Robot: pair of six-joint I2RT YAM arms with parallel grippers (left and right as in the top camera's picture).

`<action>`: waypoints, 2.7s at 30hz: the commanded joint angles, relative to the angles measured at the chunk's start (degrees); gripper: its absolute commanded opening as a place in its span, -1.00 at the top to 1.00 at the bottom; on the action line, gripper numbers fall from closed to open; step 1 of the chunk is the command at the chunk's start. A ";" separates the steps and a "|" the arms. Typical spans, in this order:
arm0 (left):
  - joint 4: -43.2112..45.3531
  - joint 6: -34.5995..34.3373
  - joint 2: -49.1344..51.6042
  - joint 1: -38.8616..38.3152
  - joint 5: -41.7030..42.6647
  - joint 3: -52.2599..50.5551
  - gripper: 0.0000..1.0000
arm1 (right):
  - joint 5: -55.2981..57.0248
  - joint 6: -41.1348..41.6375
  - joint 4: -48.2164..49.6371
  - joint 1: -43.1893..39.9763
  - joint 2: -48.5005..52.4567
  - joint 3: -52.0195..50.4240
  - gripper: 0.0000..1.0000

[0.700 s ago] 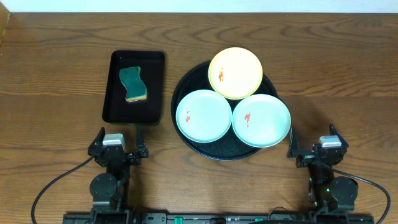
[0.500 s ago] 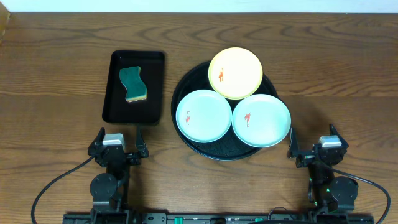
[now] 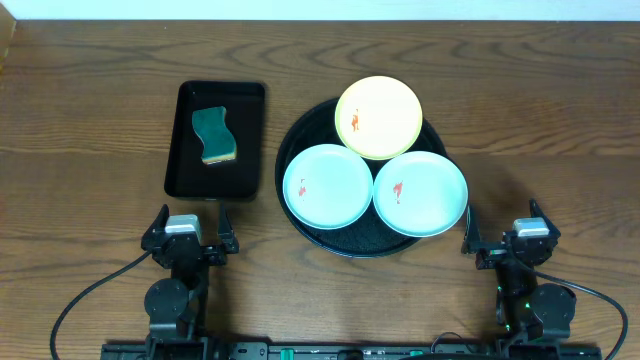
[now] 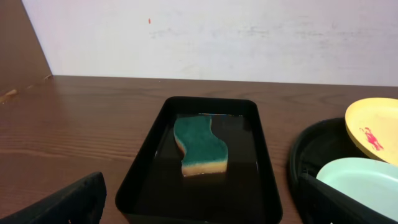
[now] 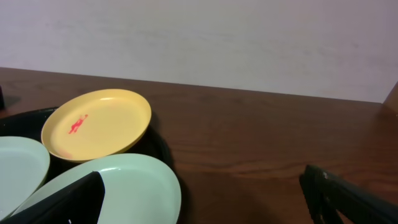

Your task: Clean dirty plates on tray and stack at the side

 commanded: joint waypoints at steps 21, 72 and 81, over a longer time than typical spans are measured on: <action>-2.08 0.55 -0.28 0.20 -0.11 -1.18 -0.93 | 0.15 -0.55 -0.24 -0.39 -0.04 -0.07 -0.99; -1.90 -31.10 -0.28 0.20 1.20 -1.18 -0.93 | 0.15 -0.57 -0.24 -0.39 0.04 -0.07 -0.99; -1.88 -31.39 -0.28 0.17 1.22 -1.18 -0.93 | 0.15 -0.57 -0.24 -0.39 0.07 -0.07 -0.99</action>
